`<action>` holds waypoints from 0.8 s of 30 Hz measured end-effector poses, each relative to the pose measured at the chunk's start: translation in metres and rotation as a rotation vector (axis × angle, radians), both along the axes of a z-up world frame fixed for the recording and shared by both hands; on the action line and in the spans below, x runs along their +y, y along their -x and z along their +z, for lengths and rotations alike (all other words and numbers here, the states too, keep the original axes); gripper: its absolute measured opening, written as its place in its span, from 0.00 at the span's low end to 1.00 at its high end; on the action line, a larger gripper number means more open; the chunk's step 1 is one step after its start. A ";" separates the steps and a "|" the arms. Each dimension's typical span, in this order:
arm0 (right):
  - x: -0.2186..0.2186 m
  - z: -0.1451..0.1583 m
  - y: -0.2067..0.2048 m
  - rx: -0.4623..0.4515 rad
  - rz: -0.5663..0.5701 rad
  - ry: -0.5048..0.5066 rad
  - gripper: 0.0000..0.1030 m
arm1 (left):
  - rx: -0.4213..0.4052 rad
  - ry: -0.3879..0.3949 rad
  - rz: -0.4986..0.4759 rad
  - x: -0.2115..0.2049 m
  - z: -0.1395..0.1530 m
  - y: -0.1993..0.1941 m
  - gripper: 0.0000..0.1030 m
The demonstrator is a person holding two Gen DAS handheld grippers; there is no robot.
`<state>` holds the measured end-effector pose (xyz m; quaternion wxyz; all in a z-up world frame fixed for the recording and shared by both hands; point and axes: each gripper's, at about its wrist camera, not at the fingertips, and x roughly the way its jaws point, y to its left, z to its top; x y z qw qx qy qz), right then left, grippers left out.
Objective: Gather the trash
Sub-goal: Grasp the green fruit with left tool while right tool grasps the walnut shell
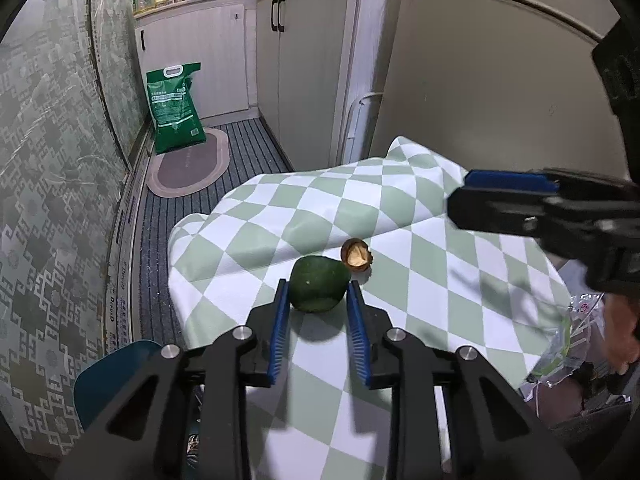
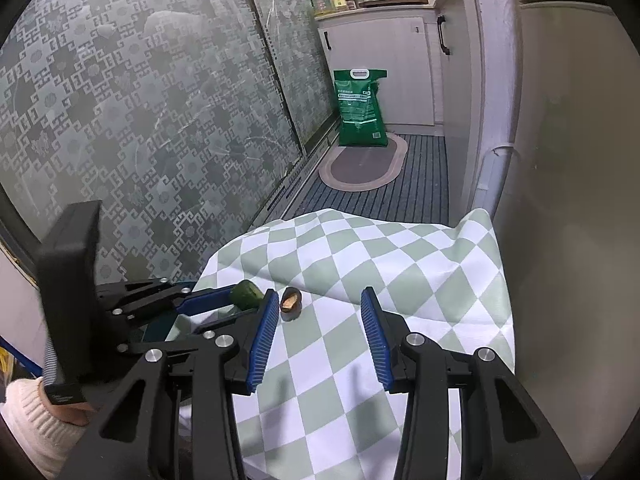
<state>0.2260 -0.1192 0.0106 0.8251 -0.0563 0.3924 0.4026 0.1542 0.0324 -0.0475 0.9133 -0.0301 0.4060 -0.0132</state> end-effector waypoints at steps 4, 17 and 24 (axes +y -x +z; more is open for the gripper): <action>0.015 -0.002 0.001 -0.015 0.006 0.020 0.42 | -0.025 0.020 0.000 0.004 0.010 0.012 0.30; 0.073 -0.030 0.003 -0.030 0.015 0.161 0.36 | -0.073 0.060 0.075 0.045 0.030 0.052 0.30; 0.081 -0.046 0.003 -0.036 0.000 0.240 0.29 | -0.077 0.063 0.125 0.074 0.037 0.069 0.30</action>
